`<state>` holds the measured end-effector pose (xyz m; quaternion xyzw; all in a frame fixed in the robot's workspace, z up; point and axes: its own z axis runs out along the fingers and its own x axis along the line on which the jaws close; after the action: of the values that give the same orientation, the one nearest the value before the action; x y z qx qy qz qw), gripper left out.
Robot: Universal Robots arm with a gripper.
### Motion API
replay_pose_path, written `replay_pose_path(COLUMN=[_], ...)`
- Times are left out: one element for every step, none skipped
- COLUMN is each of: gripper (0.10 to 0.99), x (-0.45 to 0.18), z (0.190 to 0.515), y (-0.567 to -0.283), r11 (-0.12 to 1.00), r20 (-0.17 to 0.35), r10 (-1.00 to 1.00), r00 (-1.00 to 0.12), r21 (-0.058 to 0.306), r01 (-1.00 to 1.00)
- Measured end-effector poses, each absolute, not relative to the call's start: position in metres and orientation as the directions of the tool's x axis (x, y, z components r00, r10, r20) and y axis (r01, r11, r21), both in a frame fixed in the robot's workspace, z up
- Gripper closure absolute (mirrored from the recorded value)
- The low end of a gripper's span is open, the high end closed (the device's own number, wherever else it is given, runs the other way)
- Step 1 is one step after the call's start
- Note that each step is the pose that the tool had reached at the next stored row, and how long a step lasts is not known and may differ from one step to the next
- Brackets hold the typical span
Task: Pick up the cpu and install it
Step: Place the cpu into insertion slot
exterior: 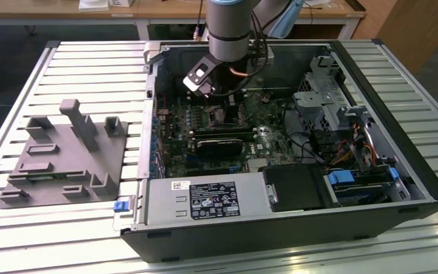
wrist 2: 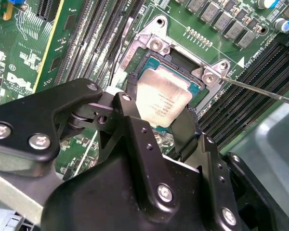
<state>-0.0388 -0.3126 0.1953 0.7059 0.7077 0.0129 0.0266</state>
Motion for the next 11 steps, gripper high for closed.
replay_pose_path(gripper=[0.553, 0.553, 0.553, 0.553, 0.545, 0.545, 0.545, 0.478, 0.478, 0.478, 0.478], x=[-0.0388, -0.0388, -0.0388, -0.0388, -0.0387, -0.0387, -0.0387, -0.0387, -0.0387, -0.0387, -0.0387], z=[0.1951, 0.195, 0.1948, 0.1948, 0.1947, 0.1946, 0.1946, 0.1946, 0.1946, 0.1946, 0.1948], y=[-0.3126, -0.3126, -0.3126, -0.3126, -0.3126, -0.3126, -0.3126, -0.3126, -0.3126, -0.3126, -0.3126], r11=[0.003, 0.003, 0.003, 0.003, 0.003, 0.003, 0.003, 0.003, 0.003, 0.003, 0.003], r20=[-0.019, -0.019, -0.019, -0.019, -0.019, -0.019, -0.019, -0.019, -0.019, -0.019, -0.019], r10=[1.0, 1.0, 1.0, 1.0, 1.0, 1.0, 1.0, 1.0, 1.0, 1.0, 1.0], r00=[-0.002, -0.002, -0.002, -0.002, -0.002, -0.002, -0.002, -0.002, -0.002, -0.002, -0.002], r21=[0.056, 0.056, 0.056, 0.056, 0.056, 0.056, 0.056, 0.056, 0.056, 0.056, 0.056], r01=[0.998, 0.998, 0.998, 0.998, 0.998, 0.998, 0.998, 0.998, 0.998, 0.998, 0.998])
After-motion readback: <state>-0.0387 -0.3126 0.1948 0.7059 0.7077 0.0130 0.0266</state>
